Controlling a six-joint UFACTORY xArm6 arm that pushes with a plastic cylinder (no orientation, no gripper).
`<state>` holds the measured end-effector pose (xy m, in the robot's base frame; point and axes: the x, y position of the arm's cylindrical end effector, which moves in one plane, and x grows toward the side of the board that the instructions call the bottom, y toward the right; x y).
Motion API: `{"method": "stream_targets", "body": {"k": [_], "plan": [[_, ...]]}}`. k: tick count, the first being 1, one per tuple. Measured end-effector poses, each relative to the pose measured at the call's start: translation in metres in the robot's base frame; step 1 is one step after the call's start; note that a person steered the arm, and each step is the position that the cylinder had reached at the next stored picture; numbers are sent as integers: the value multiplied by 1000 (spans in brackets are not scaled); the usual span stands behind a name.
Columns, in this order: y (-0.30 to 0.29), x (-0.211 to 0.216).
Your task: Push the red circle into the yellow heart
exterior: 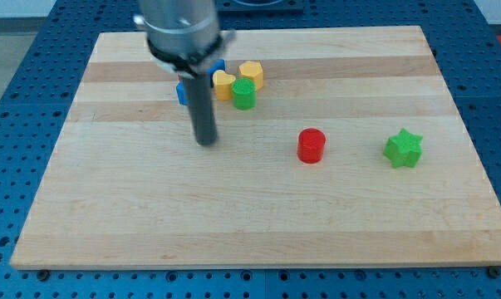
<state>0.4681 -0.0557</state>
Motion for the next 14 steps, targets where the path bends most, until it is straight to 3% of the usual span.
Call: {"method": "stream_targets", "body": {"k": [1,2,3,5,6,8,9,10,11,12,13,14], "plan": [[78,54],[155,63],[167,28],[39,-9],[18,-14],[148,3],[140,-24],[58,-50],[15,-59],[73,-58],[110,-13],[84,40]]}}
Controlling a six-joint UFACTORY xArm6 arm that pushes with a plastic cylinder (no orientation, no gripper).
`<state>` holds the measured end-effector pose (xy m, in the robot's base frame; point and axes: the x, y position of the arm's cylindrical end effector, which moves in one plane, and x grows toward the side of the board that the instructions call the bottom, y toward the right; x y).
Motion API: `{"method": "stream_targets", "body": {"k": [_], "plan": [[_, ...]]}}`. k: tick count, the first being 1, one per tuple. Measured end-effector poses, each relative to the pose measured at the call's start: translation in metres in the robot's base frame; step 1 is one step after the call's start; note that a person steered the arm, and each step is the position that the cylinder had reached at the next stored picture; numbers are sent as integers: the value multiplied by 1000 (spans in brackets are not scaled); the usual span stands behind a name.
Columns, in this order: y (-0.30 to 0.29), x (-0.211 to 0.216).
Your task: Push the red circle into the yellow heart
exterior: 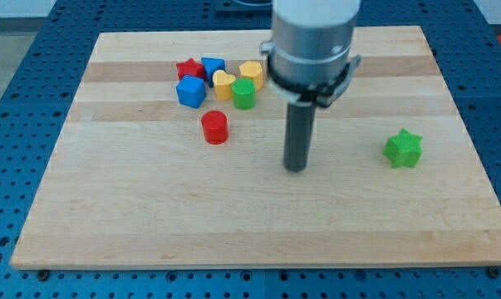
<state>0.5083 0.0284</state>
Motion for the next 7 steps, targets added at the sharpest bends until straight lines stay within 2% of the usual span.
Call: {"method": "stream_targets", "body": {"k": [1,2,3,4,5,7], "plan": [[-78,7],[-102,-45],[-92,-98],[-92,-113],[-74,-76],[65,21]]}}
